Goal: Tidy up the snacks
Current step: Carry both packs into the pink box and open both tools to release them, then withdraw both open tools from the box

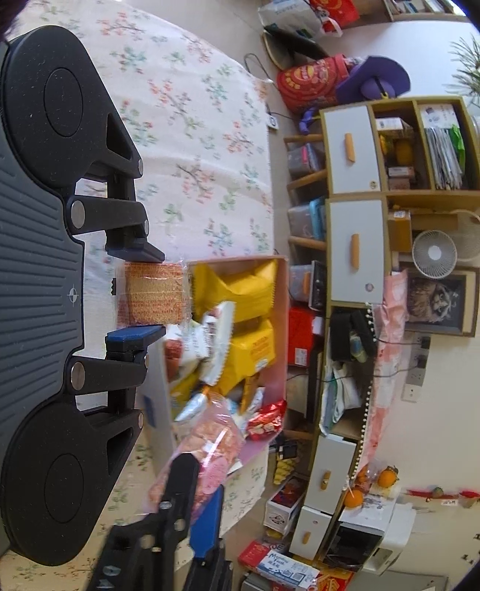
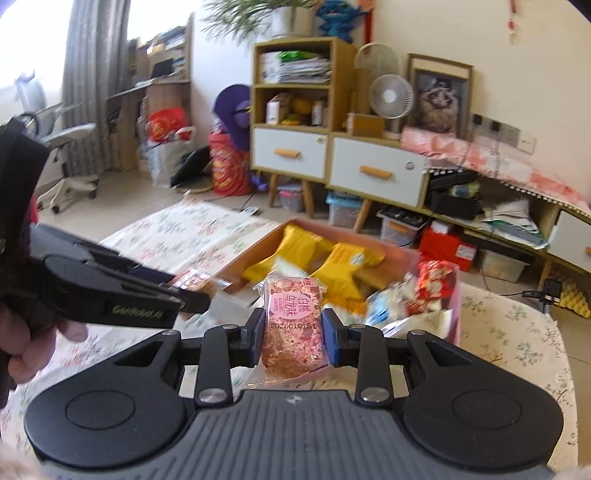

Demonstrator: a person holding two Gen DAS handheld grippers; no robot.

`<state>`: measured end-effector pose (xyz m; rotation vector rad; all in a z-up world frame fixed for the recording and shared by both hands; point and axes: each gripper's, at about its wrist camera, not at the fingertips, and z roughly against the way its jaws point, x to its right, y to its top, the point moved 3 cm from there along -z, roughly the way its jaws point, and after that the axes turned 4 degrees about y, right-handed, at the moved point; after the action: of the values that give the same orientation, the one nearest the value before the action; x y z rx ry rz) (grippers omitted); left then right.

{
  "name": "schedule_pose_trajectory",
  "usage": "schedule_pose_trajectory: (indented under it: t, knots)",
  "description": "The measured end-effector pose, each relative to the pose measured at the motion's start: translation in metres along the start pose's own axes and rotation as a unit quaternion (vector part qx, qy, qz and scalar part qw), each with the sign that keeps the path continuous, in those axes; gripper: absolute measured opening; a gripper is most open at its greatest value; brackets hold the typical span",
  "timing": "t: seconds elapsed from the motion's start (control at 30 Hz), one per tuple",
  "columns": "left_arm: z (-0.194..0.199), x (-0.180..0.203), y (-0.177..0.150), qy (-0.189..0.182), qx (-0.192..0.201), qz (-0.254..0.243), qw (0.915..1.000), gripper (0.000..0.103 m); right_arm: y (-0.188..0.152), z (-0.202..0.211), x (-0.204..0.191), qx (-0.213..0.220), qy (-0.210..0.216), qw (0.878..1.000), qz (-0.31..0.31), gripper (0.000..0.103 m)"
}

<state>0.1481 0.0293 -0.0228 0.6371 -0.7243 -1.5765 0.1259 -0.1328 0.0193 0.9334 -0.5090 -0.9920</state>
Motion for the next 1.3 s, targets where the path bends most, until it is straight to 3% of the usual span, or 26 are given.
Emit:
schedule_pose_trajectory:
  t: [0.33,0.87,1.3]
  knots:
    - [-0.034,0.009,0.023,-0.014,-0.006,-0.028,0.9995,0.032,0.008,-0.031,0.031,0.007,-0.043,0.998,-0.036,0.029]
    - [-0.062,0.004,0.024,-0.012,-0.013,-0.012,0.9998,0.034,0.009,-0.05,0.038,0.005,-0.057,0.997,-0.059,0.026]
    - [-0.028,0.015,0.017,-0.018,-0.022,-0.013,0.9995,0.066,0.014,-0.019,0.041,0.016,-0.065,0.994,-0.081,0.054]
